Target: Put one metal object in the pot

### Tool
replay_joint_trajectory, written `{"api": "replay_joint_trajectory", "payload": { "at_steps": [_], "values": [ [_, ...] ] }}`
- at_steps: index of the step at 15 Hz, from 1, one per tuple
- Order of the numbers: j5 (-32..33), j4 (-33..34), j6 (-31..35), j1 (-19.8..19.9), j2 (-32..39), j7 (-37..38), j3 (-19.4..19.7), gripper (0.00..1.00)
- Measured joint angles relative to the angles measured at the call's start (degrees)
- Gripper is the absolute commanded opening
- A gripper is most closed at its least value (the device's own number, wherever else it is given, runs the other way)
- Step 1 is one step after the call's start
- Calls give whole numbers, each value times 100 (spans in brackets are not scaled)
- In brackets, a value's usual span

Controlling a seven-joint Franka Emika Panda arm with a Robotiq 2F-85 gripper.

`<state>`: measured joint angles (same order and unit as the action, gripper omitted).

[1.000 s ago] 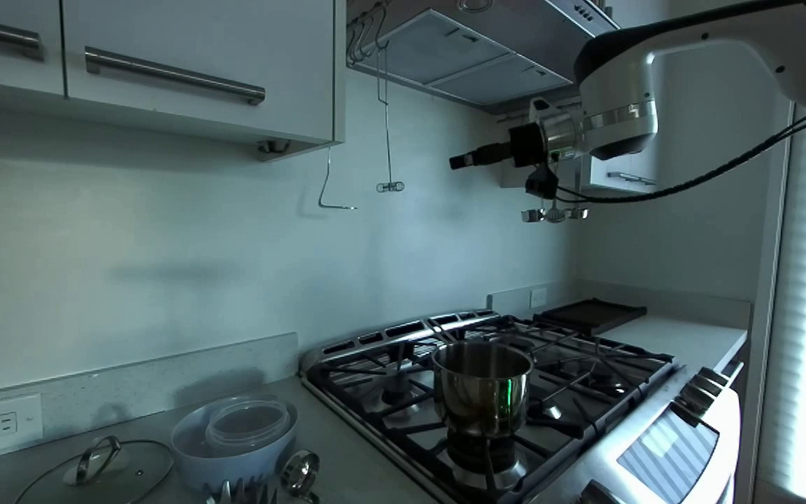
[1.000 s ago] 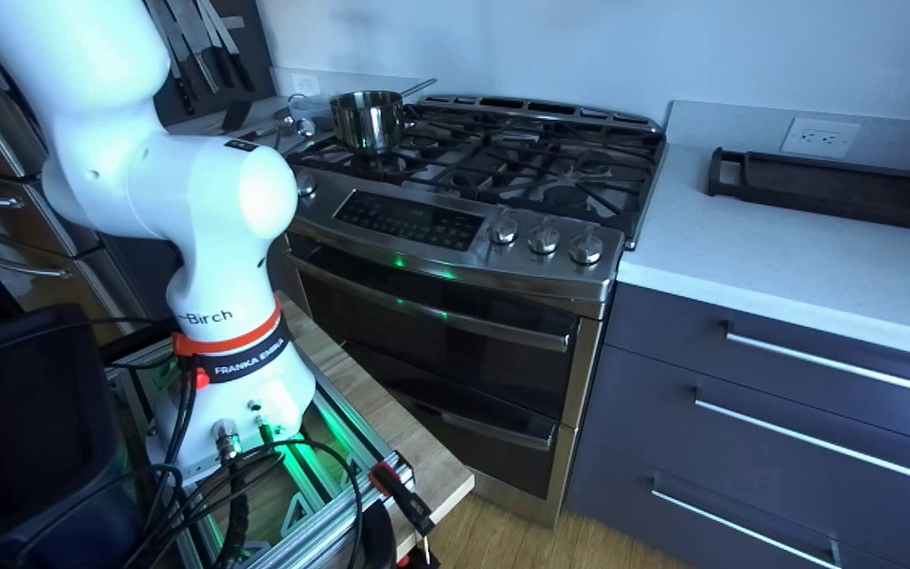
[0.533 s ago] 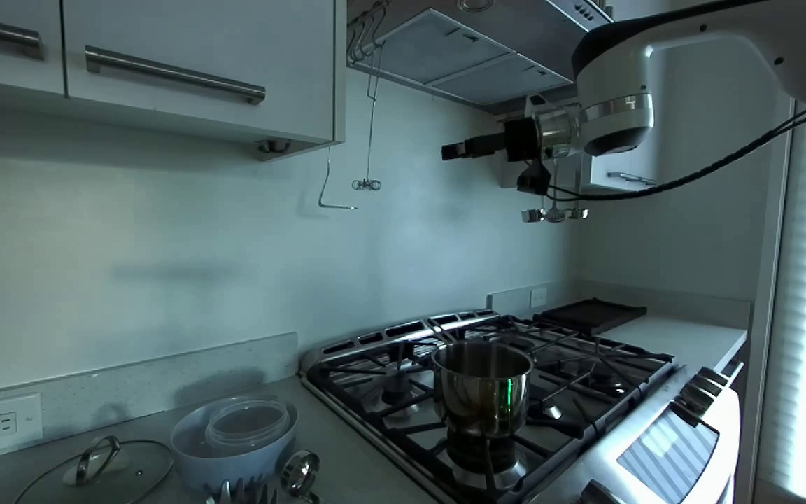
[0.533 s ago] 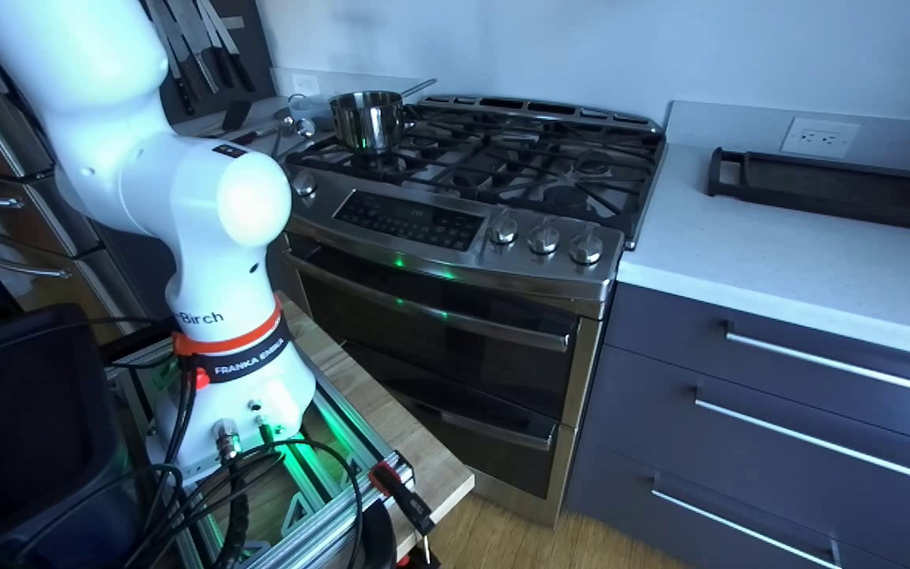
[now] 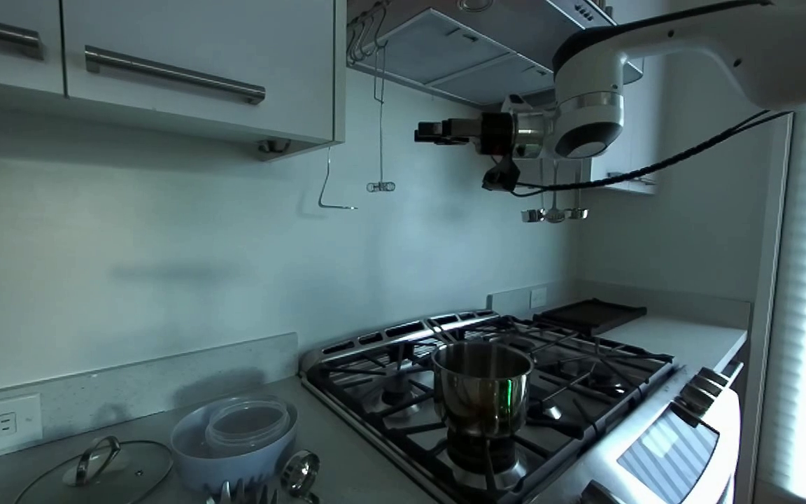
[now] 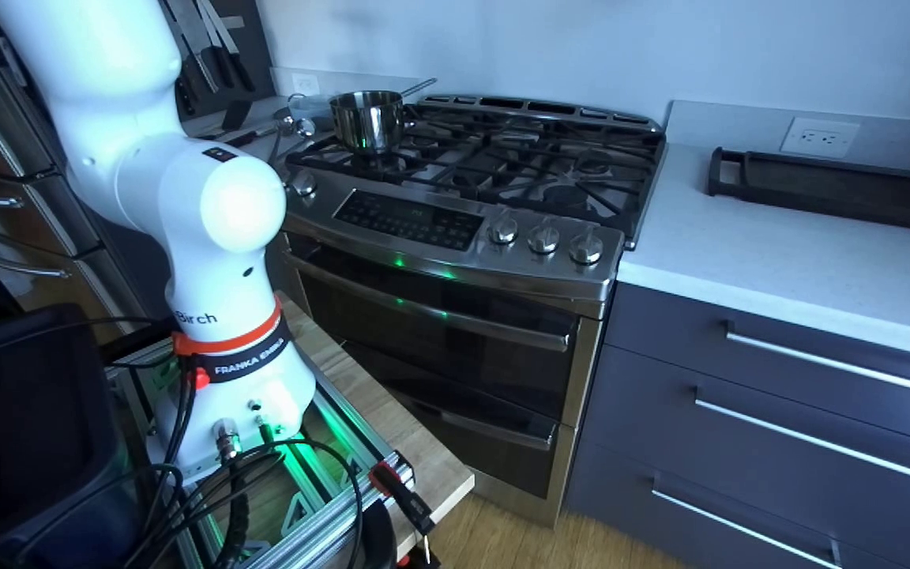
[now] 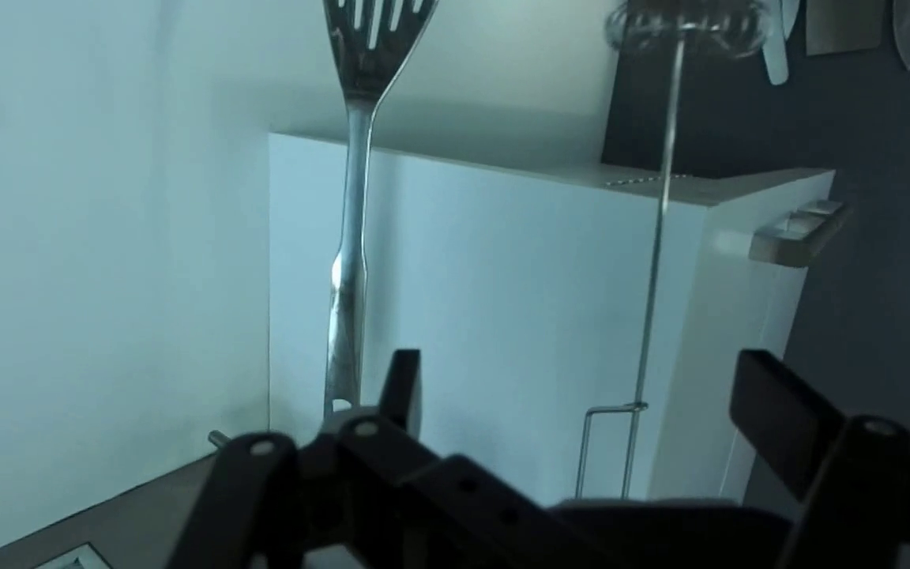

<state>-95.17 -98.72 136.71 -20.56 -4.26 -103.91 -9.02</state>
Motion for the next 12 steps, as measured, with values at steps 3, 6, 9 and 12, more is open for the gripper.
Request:
{"api": "replay_joint_trajectory", "payload": {
  "at_steps": [3, 6, 9, 12],
  "values": [
    [-330, 267, -149, 104, 254, -298, -146, 100],
    [-533, 488, -257, 131, 477, -388, -267, 100],
    [-568, 655, -350, 130, 641, -384, -390, 100],
    [-613, 800, -395, 130, 759, -383, -493, 100]
  ]
}}
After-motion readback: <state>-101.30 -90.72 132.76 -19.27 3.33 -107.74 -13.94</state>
